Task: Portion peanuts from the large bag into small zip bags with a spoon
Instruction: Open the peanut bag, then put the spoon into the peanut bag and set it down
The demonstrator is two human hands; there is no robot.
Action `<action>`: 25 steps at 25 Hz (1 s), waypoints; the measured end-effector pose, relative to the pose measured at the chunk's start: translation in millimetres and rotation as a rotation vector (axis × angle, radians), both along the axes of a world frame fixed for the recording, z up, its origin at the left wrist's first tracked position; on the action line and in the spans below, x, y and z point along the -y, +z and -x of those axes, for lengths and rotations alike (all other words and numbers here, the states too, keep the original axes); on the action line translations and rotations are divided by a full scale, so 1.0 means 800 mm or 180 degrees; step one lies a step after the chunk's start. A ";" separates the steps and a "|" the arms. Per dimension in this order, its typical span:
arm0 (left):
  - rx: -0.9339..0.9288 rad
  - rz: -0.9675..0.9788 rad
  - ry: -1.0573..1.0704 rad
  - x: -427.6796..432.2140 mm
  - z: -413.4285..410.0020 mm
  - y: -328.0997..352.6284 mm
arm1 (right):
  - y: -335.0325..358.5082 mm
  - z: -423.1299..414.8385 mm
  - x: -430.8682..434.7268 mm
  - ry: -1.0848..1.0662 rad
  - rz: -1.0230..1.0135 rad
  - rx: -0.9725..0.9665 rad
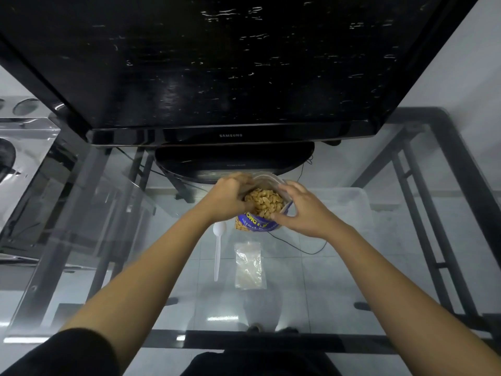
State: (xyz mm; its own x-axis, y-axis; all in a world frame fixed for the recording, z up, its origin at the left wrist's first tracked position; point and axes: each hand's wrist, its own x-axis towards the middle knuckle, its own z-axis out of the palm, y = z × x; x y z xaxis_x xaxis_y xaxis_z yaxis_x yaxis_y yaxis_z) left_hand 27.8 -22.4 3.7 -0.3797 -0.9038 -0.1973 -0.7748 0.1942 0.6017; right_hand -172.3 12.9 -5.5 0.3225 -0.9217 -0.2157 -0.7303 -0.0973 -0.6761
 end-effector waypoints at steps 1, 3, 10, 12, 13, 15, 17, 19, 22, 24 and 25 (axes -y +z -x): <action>-0.0377 0.0357 0.0362 -0.009 -0.003 -0.001 | 0.000 0.001 0.000 -0.0021 0.0058 0.0006; -0.1030 0.0736 0.1592 -0.029 -0.022 -0.013 | 0.000 0.001 0.000 -0.0064 0.0198 0.0016; 0.1267 -0.0700 0.1435 -0.119 -0.048 -0.125 | -0.009 -0.002 -0.003 -0.0157 0.0227 -0.0023; 0.1384 -0.0616 0.1401 -0.126 -0.041 -0.137 | -0.011 -0.002 -0.003 -0.0170 0.0208 -0.0027; 0.1425 -0.0608 0.1415 -0.126 -0.037 -0.138 | -0.012 -0.002 -0.003 -0.0184 0.0213 -0.0020; 0.1458 -0.0613 0.1464 -0.123 -0.032 -0.139 | -0.011 -0.002 -0.003 -0.0223 0.0233 0.0006; 0.1237 -0.0631 0.1727 -0.120 -0.033 -0.134 | -0.009 -0.002 -0.004 -0.0262 0.0219 0.0032; 0.0644 -0.0483 0.2200 -0.107 -0.041 -0.115 | -0.008 -0.002 -0.005 -0.0265 0.0203 0.0047; -0.0812 0.0092 0.2764 -0.072 -0.050 -0.052 | -0.008 -0.002 -0.005 -0.0280 0.0171 0.0102; -0.1723 0.0163 0.2460 -0.051 -0.050 -0.003 | -0.009 -0.003 -0.005 -0.0308 0.0158 0.0107; -0.1936 0.0160 0.2173 -0.043 -0.049 0.017 | -0.010 -0.003 -0.004 -0.0331 0.0164 0.0110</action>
